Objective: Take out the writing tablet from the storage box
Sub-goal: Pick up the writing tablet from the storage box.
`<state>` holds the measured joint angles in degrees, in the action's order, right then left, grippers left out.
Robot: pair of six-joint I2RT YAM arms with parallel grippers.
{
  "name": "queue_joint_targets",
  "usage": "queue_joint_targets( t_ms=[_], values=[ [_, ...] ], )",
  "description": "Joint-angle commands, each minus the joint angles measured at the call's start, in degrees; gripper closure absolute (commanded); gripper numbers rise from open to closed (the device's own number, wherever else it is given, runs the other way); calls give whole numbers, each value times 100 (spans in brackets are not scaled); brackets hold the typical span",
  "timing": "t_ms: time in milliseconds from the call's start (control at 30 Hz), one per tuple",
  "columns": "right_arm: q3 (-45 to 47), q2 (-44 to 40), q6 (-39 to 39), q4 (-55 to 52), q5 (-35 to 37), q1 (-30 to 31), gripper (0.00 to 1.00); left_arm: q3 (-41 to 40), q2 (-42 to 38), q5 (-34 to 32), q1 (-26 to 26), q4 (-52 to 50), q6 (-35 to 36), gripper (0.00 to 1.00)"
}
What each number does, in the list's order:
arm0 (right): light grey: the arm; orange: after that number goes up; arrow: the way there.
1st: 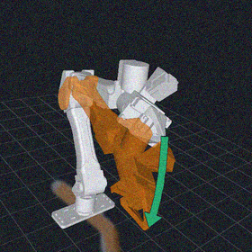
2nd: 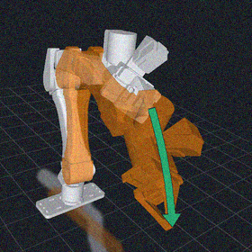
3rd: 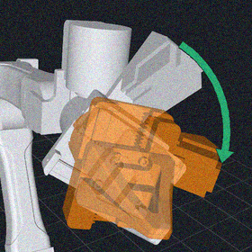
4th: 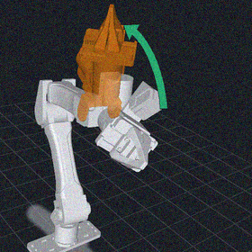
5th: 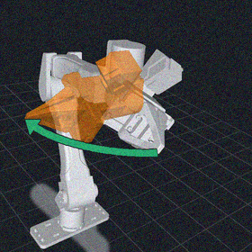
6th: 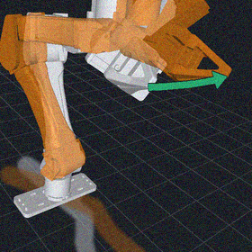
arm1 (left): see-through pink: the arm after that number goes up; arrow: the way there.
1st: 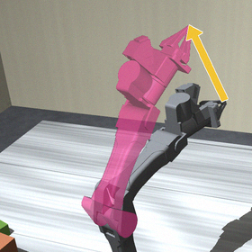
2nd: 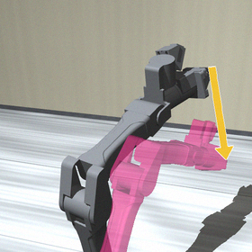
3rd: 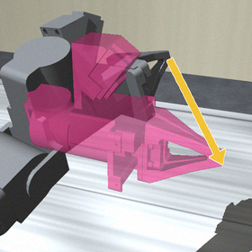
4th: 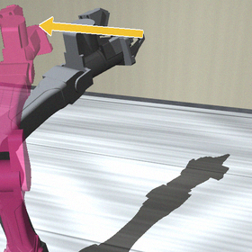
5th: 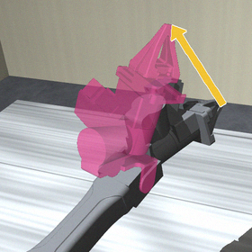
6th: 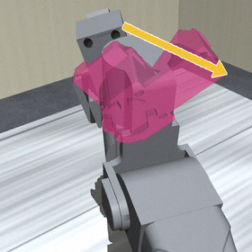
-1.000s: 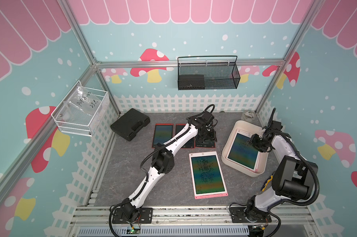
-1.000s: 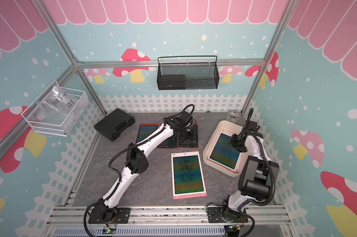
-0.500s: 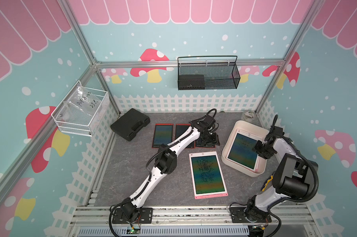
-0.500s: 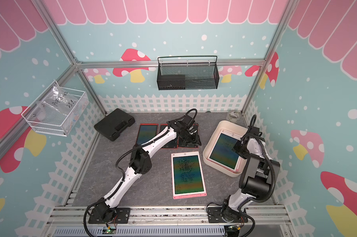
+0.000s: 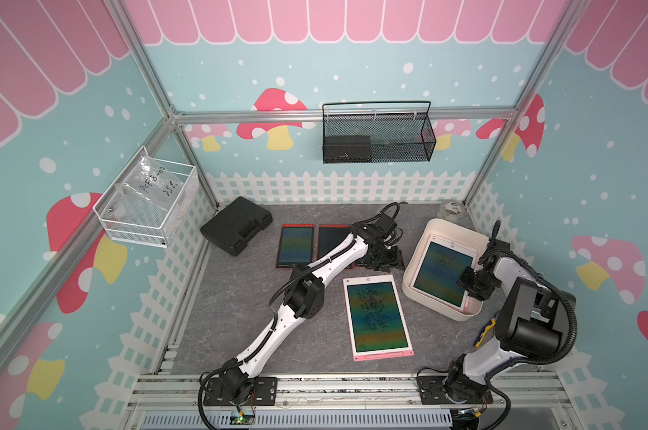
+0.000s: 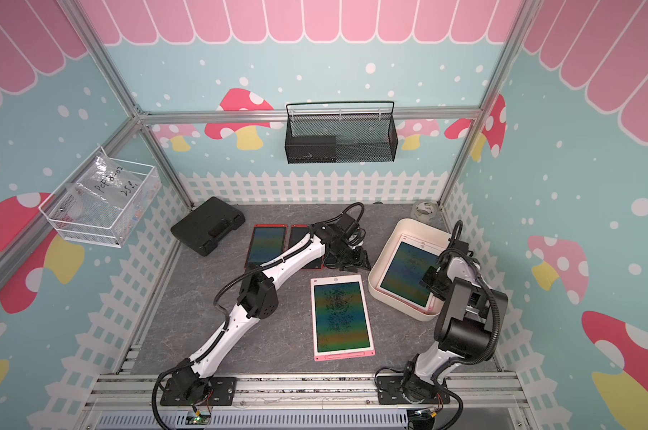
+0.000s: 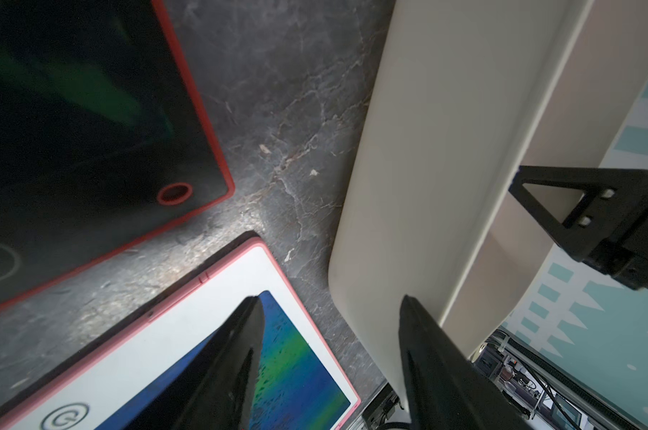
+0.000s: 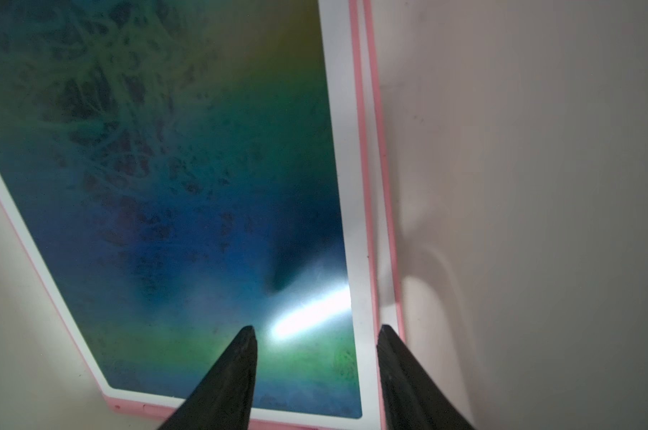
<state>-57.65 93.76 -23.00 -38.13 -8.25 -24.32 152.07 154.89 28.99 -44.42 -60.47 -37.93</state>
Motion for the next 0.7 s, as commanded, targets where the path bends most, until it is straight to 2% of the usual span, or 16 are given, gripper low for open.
queue_joint_targets(
  t_ms=[0,667],
  values=[
    [122,38,71,-23,70,-30,45,3,174,141,-58,103,67,40],
    [298,-348,327,130,408,-126,44,-55,168,155,-58,123,76,41]
  ],
)
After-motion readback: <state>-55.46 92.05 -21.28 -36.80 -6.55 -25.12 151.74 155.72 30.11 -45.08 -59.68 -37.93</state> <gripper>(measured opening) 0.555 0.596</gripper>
